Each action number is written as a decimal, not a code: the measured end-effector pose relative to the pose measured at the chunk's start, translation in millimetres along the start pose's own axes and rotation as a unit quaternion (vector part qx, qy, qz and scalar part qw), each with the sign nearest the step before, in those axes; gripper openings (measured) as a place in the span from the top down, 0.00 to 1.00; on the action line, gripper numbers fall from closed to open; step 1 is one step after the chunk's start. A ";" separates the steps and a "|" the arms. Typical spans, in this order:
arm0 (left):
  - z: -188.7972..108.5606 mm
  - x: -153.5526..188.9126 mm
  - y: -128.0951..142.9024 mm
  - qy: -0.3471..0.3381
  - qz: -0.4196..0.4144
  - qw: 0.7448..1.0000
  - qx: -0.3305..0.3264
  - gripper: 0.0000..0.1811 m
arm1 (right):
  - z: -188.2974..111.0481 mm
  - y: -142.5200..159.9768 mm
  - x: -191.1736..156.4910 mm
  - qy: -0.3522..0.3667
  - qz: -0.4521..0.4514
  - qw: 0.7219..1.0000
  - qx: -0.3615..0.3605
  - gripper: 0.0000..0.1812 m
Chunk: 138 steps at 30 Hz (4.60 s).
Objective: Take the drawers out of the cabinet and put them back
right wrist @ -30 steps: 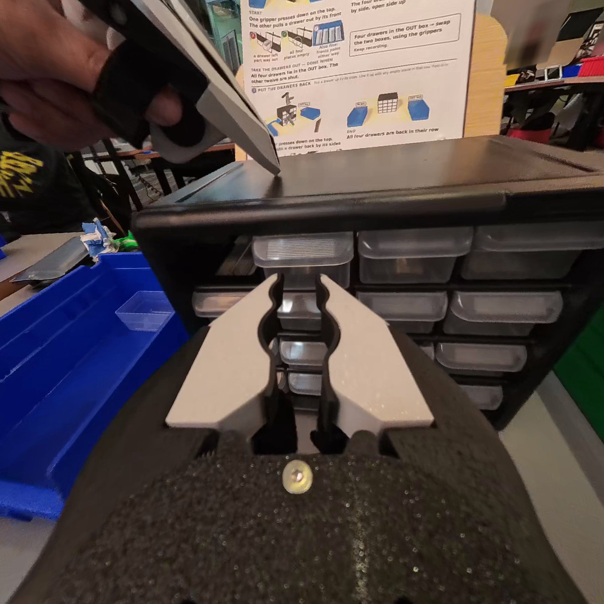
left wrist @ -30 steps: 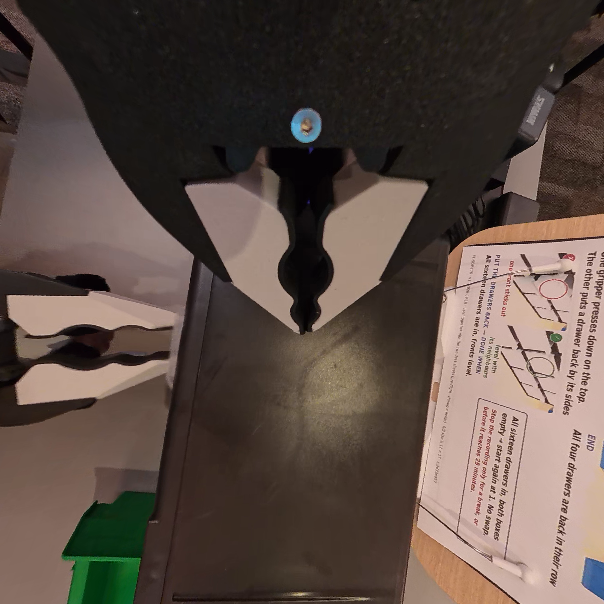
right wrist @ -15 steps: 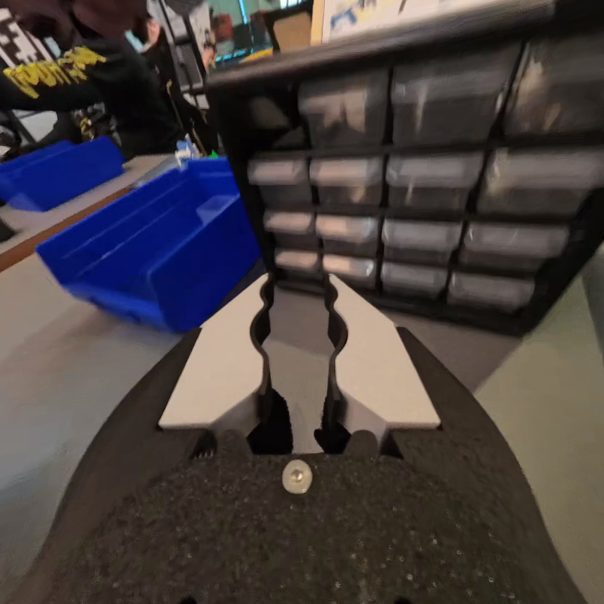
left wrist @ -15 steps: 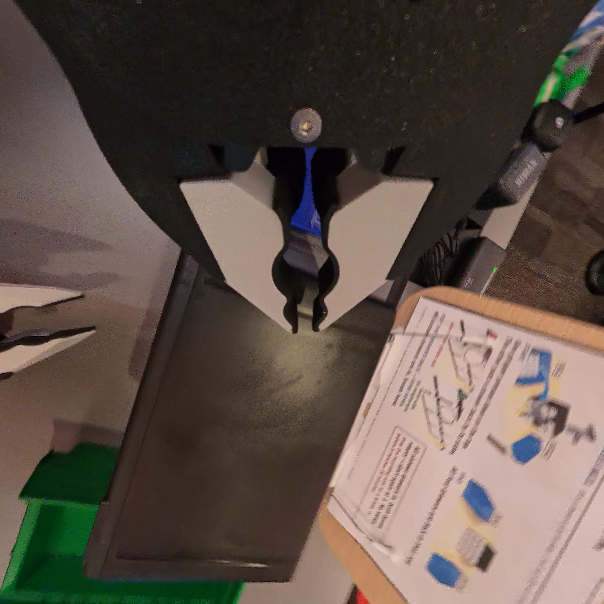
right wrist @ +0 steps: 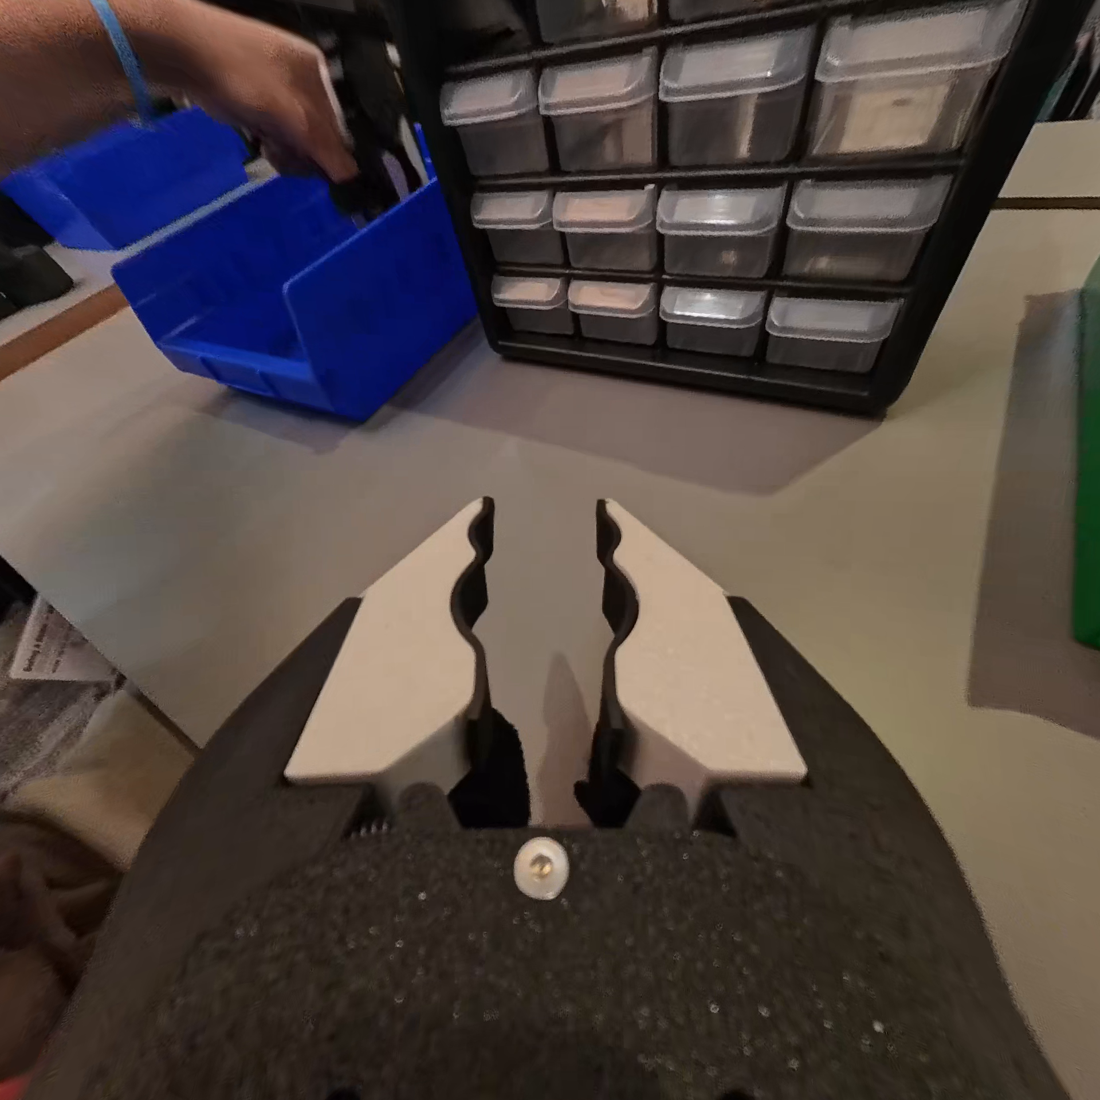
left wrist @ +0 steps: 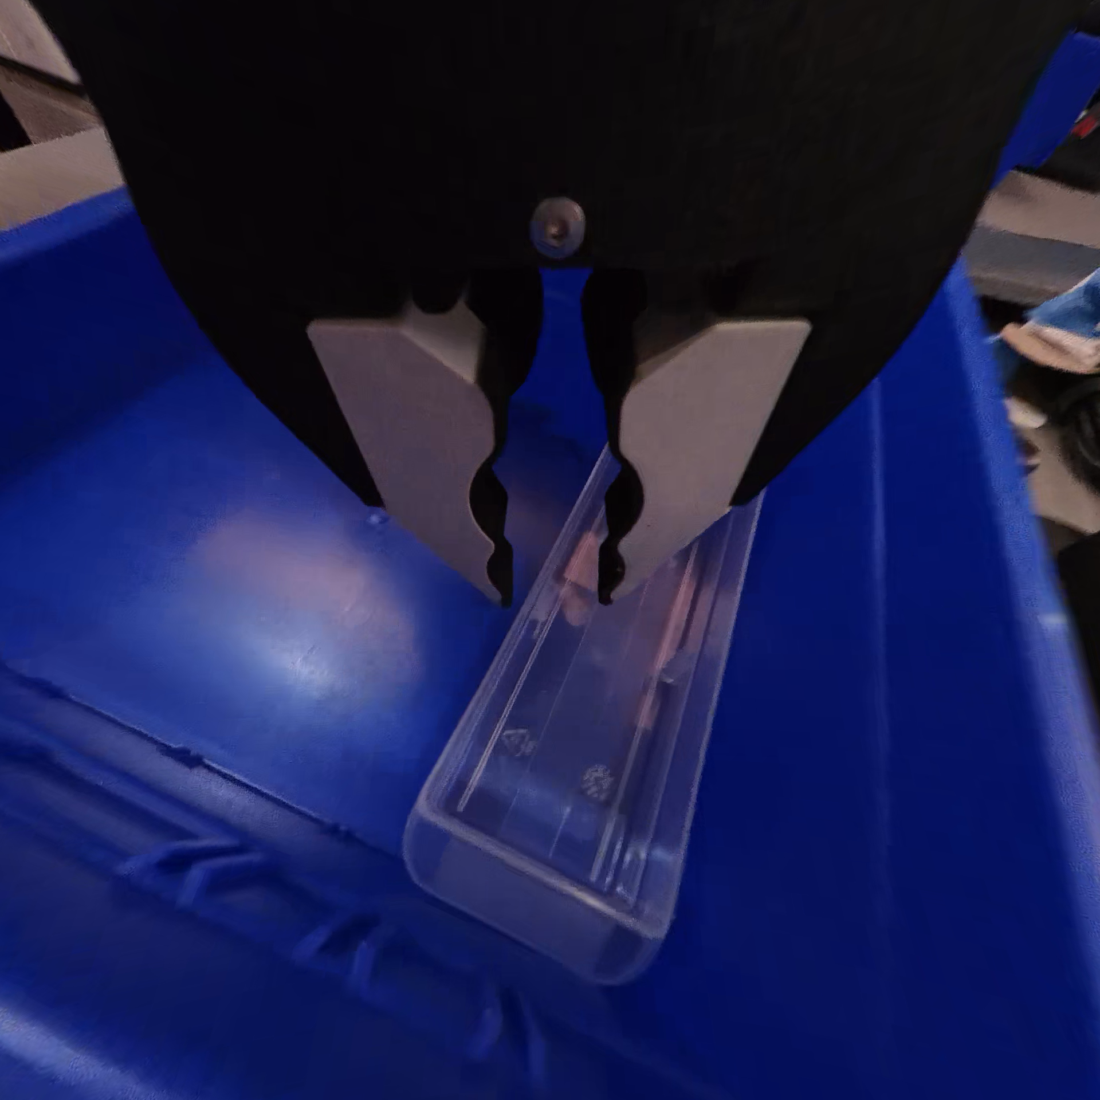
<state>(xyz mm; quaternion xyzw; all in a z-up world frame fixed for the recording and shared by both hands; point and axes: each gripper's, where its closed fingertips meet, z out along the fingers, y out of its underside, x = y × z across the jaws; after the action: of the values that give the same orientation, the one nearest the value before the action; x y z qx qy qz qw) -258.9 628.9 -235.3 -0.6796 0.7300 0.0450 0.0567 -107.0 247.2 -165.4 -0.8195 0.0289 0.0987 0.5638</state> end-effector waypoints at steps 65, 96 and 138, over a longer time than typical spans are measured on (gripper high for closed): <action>-126.6 305.8 -77.6 -0.025 -0.076 0.934 0.348 0.69 | 47.1 -205.2 29.0 -0.170 -0.325 0.927 -0.083 0.89; -38.4 334.3 -82.6 -0.103 -0.456 0.818 0.335 0.61 | 169.4 -207.7 20.2 -0.266 -0.450 0.689 -0.503 1.00; -174.2 247.1 -94.4 -0.099 -0.422 0.827 0.359 0.62 | 169.4 -208.2 20.5 -0.178 -0.452 0.722 -0.494 1.00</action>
<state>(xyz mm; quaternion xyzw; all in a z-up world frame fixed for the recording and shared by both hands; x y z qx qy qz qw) -185.8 353.3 -97.4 -0.8450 0.3273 -0.1817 0.3818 -75.8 481.5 -36.5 -0.8651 -0.4984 -0.0233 0.0519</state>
